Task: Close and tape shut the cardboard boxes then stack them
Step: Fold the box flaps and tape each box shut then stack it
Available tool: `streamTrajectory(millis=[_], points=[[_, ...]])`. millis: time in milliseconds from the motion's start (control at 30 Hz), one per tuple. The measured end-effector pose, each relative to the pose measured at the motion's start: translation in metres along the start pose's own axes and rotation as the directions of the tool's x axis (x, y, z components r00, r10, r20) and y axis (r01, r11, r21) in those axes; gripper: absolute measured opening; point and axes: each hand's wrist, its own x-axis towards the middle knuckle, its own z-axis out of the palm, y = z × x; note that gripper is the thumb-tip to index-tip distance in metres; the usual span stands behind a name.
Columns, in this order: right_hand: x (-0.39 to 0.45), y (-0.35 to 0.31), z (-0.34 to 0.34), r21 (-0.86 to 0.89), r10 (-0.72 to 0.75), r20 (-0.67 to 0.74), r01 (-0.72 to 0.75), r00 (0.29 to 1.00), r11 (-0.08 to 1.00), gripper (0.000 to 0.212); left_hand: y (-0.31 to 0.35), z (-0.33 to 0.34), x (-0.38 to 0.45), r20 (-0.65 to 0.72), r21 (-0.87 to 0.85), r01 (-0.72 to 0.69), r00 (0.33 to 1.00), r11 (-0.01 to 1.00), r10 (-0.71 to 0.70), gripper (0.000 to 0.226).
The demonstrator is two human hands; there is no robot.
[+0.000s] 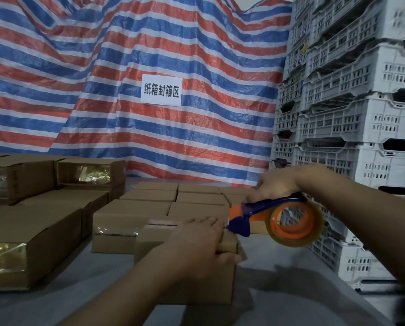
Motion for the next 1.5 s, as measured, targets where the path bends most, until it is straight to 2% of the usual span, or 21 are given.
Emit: streamTrajectory(millis=[167, 400, 567, 733, 867, 900, 967, 1000, 1033, 1167, 1333, 1500], points=[[-0.005, 0.016, -0.006, 0.150, -0.072, -0.021, 0.075, 0.997, 0.986, 0.055, -0.004, 0.001, -0.001, -0.007, -0.022, -0.015, 1.000, 1.000, 0.015, 0.084], [-0.034, 0.033, -0.031, 0.149, -0.029, 0.007, 0.028, 1.000, 0.989, 0.044, -0.004, 0.006, -0.001, -0.056, -0.033, -0.001, 0.998, 0.999, 0.000, 0.083], [-0.015, 0.011, -0.001, -0.152, 0.048, 0.040, -0.041, 0.998, 0.988, 0.052, -0.006, 0.009, -0.002, -0.083, -0.060, -0.033, 0.996, 0.998, 0.028, 0.079], [-0.015, -0.016, 0.009, -0.217, 0.020, 0.017, -0.016, 1.000, 0.976, 0.050, -0.005, 0.008, -0.001, -0.013, 0.004, -0.035, 0.999, 0.999, 0.035, 0.073], [-0.027, -0.033, 0.005, -0.319, 0.002, -0.003, -0.003, 1.000, 0.948, 0.043, -0.004, 0.007, 0.000, -0.014, 0.002, -0.039, 0.999, 0.999, 0.039, 0.072], [-0.031, -0.038, 0.007, -0.413, -0.005, -0.003, 0.004, 1.000, 0.911, 0.040, -0.004, 0.006, -0.001, -0.012, 0.002, -0.039, 0.999, 0.999, 0.039, 0.071], [-0.034, -0.044, 0.025, -0.649, -0.042, 0.015, 0.041, 0.999, 0.759, 0.032, -0.005, 0.006, -0.001, 0.000, -0.007, -0.028, 1.000, 1.000, 0.028, 0.071], [-0.032, -0.044, 0.041, -0.713, -0.070, 0.032, 0.072, 0.997, 0.698, 0.032, -0.006, 0.006, -0.001, 0.009, -0.009, -0.023, 1.000, 1.000, 0.023, 0.071], [-0.031, -0.041, 0.056, -0.719, -0.089, 0.041, 0.092, 0.995, 0.689, 0.036, -0.006, 0.005, -0.002, 0.015, -0.007, -0.021, 1.000, 1.000, 0.021, 0.070], [-0.038, -0.013, 0.088, -0.674, -0.099, -0.102, 0.004, 0.990, 0.738, 0.048, -0.004, 0.005, -0.003, -0.003, -0.014, -0.013, 1.000, 1.000, 0.013, 0.071], [-0.042, 0.022, 0.110, -0.609, -0.148, -0.320, -0.084, 0.936, 0.789, 0.051, -0.001, 0.004, -0.005, -0.022, 0.006, -0.007, 1.000, 1.000, 0.007, 0.071], [-0.041, 0.039, 0.143, -0.430, -0.029, -0.486, -0.210, 0.873, 0.878, 0.051, 0.001, 0.003, -0.006, -0.031, 0.030, -0.006, 0.999, 1.000, 0.007, 0.072]])
